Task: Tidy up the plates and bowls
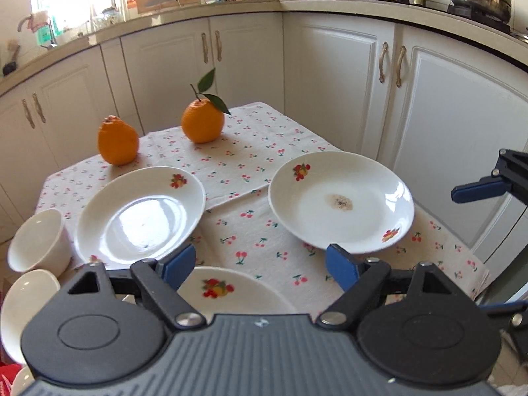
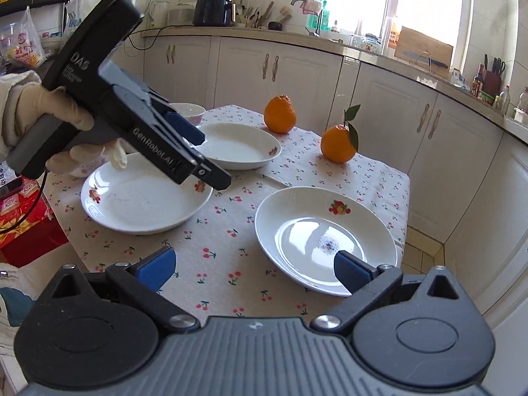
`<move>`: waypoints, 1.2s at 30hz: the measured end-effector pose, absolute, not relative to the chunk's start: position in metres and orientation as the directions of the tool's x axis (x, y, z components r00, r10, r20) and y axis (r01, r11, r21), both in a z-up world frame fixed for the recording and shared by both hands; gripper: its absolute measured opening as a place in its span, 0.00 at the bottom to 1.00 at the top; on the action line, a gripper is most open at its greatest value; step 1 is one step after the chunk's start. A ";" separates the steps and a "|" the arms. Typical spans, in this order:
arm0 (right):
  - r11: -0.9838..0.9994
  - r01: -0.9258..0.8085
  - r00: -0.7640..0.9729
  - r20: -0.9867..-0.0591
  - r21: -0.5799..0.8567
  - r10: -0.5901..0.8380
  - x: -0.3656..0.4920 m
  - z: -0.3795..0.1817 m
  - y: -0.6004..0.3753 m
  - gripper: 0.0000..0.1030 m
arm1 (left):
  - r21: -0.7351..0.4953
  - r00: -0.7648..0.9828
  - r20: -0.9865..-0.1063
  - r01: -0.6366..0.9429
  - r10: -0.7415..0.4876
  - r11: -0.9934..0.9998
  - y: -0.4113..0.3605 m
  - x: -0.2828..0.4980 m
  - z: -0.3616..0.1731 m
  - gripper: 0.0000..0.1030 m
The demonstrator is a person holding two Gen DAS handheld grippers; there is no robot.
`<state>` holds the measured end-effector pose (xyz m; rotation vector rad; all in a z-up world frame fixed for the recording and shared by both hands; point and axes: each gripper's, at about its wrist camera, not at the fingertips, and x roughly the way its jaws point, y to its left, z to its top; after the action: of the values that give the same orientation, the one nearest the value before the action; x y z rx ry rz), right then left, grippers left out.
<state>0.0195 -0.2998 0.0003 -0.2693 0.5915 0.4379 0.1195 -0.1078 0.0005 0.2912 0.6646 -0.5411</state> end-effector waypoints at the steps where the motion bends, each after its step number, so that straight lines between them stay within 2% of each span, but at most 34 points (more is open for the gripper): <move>1: 0.872 -0.475 0.743 -0.583 -0.114 0.329 0.017 0.002 -0.296 1.00 | 0.101 0.678 -0.636 0.547 -0.368 0.831 -0.101 0.110 0.001 0.84; 8: 0.864 -0.500 0.726 -0.573 -0.059 0.380 0.014 0.001 -0.275 1.00 | 0.143 0.773 -0.561 0.443 -0.296 0.885 -0.054 0.045 -0.006 0.89; 16: 0.861 -0.506 0.677 -0.593 0.054 0.436 0.029 -0.006 -0.258 1.00 | 0.107 0.746 -0.619 0.391 -0.246 0.914 -0.019 0.011 -0.039 0.89; 28: 0.830 -0.557 0.602 -0.675 0.028 0.427 0.058 -0.018 -0.218 1.00 | 0.057 0.688 -0.679 0.396 -0.255 0.916 -0.004 0.027 -0.073 0.89; 36: 0.776 -0.629 0.518 -0.717 0.050 0.466 0.096 -0.027 -0.201 1.00 | 0.001 0.670 -0.682 0.401 -0.292 0.916 -0.002 0.040 -0.080 0.98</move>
<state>0.0962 -0.2007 -0.0269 -0.2275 0.7859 0.6633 0.0405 -0.0021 -0.0796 0.1558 0.7400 -0.3922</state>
